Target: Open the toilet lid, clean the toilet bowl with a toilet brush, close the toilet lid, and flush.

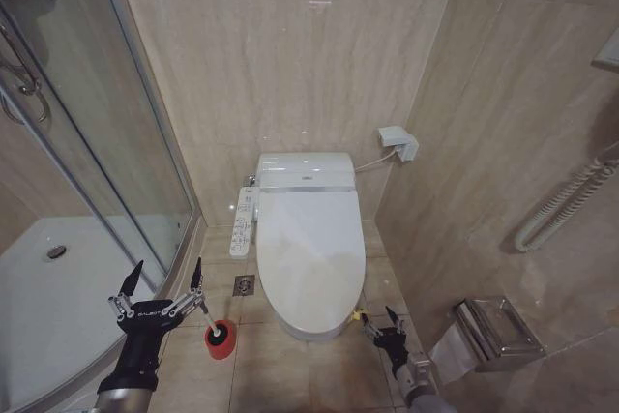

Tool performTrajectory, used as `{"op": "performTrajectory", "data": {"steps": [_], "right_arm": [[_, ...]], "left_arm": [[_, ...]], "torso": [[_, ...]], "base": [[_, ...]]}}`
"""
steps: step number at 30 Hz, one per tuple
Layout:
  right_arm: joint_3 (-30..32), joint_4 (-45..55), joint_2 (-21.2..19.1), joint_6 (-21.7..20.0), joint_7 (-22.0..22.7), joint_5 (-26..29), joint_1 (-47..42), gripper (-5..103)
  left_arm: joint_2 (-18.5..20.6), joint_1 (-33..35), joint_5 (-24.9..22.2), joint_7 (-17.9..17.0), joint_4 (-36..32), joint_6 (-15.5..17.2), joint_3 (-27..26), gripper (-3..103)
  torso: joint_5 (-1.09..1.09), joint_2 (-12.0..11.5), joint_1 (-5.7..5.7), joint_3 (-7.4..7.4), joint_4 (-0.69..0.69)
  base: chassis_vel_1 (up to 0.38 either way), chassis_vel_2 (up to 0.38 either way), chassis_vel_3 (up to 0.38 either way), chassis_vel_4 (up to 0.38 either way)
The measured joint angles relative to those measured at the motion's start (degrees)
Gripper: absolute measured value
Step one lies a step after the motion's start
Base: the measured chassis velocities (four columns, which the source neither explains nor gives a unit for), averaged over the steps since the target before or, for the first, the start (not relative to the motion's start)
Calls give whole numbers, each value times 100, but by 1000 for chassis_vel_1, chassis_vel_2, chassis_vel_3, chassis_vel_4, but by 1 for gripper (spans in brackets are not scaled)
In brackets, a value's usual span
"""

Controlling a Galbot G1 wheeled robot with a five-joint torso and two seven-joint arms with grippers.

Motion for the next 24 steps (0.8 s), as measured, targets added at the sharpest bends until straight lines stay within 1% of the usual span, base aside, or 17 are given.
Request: {"op": "performTrajectory", "data": {"steps": [1,8,9,14,15,18,22,23,24], "right_arm": [[2,15,-10,1,0,9,-9,66],[16,87,-43,5,-4,62,-45,66],[21,98,-48,8,-8,72,-55,39],[64,269,-105,67,-53,124,-160,39],[81,369,-137,80,-73,146,-217,12],[126,606,-205,93,-85,226,-311,12],[213,1029,-298,93,-91,386,-443,12],[245,1171,-320,93,-90,443,-507,0],[260,1253,-334,91,-88,477,-547,0]], "left_arm": [[0,0,0,0,0,0,0,100],[0,0,0,0,0,0,0,100],[0,0,0,0,0,0,0,100],[0,0,0,0,0,0,0,100],[0,0,0,0,0,0,0,100],[0,0,0,0,0,0,0,100],[0,0,0,0,0,0,0,100],[0,0,0,0,0,0,0,100],[0,0,0,0,0,0,0,100]], "torso": [[0,0,0,0,0],[0,0,0,0,0],[0,0,0,0,0],[1,0,0,0,0],[1,0,0,0,0],[0,0,0,0,-1],[1,0,0,0,2],[2,0,0,0,2],[2,0,0,0,2]], "base": [[0,0,0,0],[0,0,0,0],[0,0,0,0],[0,0,0,0],[0,0,0,0],[0,0,0,0],[0,0,0,0],[0,0,0,0],[0,0,0,0]]}}
